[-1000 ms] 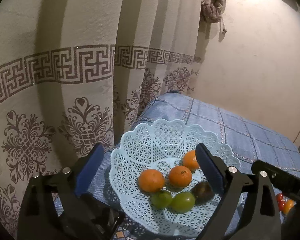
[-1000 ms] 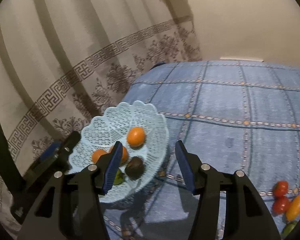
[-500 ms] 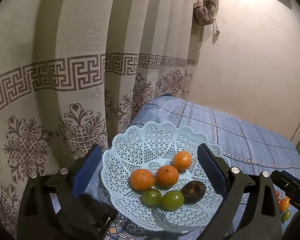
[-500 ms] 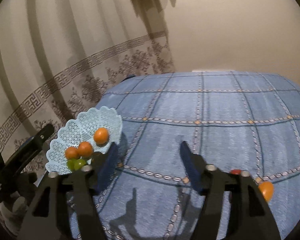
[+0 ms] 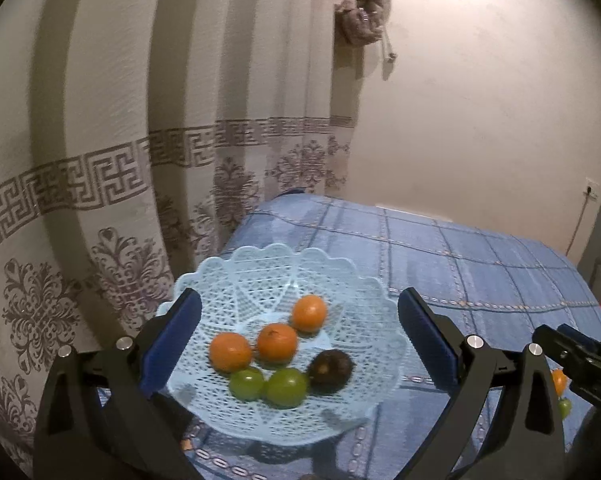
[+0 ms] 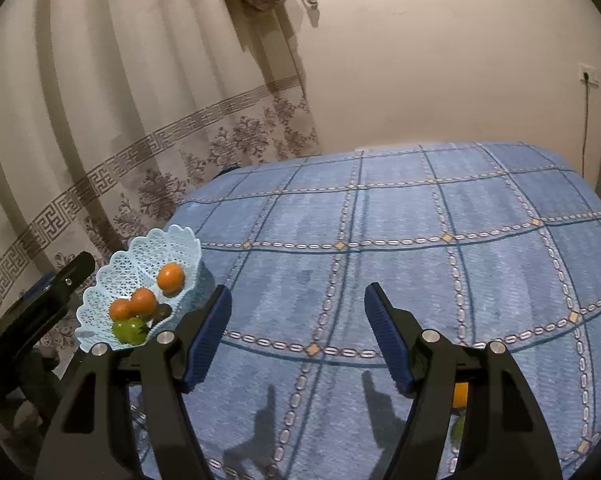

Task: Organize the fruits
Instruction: 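Move both tools back toward the remaining tomatoes, then grasp the other green tomato with the right tool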

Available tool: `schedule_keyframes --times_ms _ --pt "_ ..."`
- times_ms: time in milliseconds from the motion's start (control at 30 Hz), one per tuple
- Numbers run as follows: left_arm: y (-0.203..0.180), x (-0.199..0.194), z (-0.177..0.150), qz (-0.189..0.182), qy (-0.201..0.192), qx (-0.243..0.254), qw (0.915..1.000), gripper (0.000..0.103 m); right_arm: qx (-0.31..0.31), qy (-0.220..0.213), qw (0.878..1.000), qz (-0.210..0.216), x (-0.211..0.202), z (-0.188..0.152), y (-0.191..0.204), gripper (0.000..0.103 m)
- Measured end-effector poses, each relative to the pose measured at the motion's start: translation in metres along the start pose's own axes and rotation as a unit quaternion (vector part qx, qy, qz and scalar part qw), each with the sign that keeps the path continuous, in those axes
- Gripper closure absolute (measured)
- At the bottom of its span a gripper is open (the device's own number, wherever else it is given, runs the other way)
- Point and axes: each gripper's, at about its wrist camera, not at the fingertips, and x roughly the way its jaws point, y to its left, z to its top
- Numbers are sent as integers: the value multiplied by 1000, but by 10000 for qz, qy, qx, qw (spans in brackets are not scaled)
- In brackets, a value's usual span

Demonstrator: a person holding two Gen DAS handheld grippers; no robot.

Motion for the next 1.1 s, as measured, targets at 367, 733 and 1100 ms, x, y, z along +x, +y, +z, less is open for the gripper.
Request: schedule_keyframes --times_ms 367,733,1100 --pt "-46 -4 -1 -416 83 384 9984 3 109 -88 9994 -311 -19 -11 -39 34" --pt "-90 3 -15 -862 384 730 9929 3 413 -35 9972 -621 -42 -25 -90 34" --pt "-128 8 -29 -1189 609 1098 9849 3 480 579 9958 -514 -38 -54 -113 37"
